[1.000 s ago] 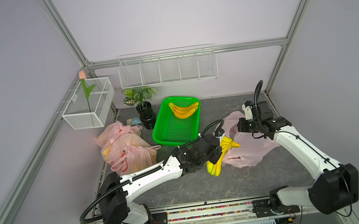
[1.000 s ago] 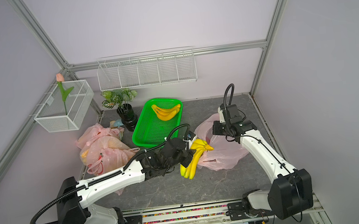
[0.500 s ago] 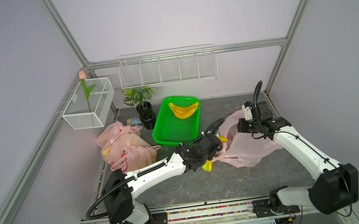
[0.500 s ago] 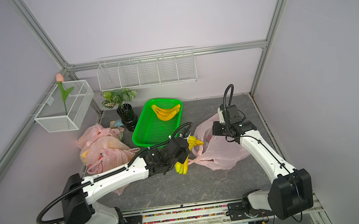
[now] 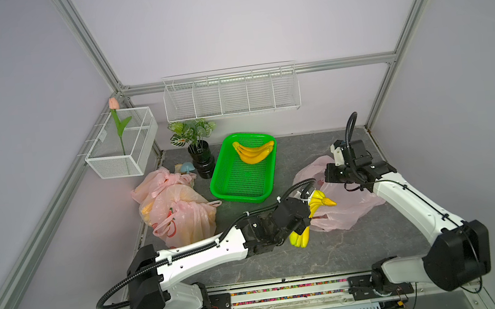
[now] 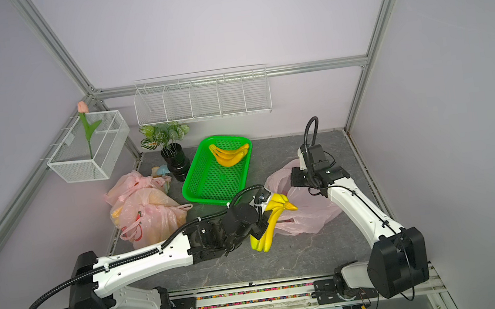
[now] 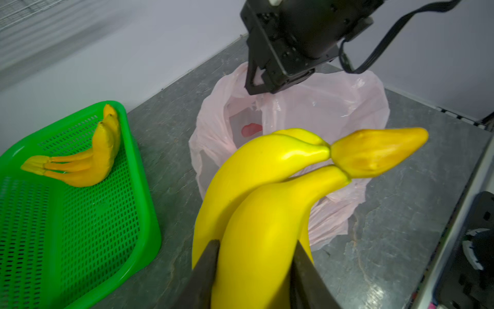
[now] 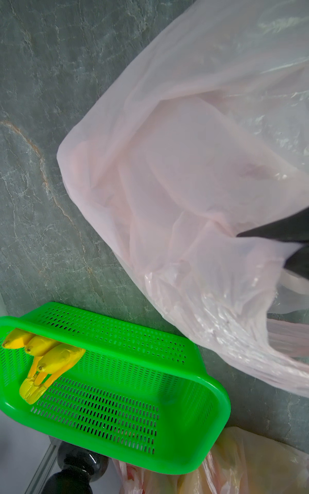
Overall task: Place the banana into a plastic bag & tie a knot
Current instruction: Place the banana into the plastic bag.
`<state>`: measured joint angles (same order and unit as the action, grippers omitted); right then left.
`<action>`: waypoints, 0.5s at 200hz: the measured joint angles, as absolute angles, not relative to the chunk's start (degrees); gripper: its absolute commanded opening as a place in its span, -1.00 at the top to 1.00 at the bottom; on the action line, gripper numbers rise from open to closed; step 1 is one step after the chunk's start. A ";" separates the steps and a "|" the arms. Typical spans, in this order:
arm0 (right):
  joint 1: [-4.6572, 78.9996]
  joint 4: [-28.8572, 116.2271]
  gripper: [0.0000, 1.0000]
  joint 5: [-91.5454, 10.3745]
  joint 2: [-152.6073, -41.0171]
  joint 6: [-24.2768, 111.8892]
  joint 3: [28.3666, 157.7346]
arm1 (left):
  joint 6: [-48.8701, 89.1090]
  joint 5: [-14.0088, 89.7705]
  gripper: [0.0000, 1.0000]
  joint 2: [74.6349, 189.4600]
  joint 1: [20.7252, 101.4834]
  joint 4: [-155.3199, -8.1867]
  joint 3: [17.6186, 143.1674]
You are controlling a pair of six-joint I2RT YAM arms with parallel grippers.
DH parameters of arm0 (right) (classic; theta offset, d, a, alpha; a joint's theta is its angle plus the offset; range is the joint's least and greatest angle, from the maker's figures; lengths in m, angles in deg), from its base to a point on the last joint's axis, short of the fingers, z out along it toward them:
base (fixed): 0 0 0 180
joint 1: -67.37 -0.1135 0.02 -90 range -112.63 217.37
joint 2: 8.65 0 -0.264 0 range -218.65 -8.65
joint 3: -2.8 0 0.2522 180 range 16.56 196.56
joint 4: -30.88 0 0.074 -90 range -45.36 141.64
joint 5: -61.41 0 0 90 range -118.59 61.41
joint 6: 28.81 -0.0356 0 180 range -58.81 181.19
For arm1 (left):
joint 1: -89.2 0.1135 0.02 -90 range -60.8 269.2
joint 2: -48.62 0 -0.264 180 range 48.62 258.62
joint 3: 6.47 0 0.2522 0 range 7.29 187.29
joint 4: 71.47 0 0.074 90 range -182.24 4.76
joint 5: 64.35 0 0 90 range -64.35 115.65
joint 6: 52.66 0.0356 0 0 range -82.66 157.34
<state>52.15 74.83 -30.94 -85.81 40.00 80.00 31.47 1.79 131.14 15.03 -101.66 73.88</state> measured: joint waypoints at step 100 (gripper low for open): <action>52.15 73.50 0.87 -31.42 -85.81 40.00 78.89 | 28.26 -1.48 0.89 143.05 22.16 -101.75 77.88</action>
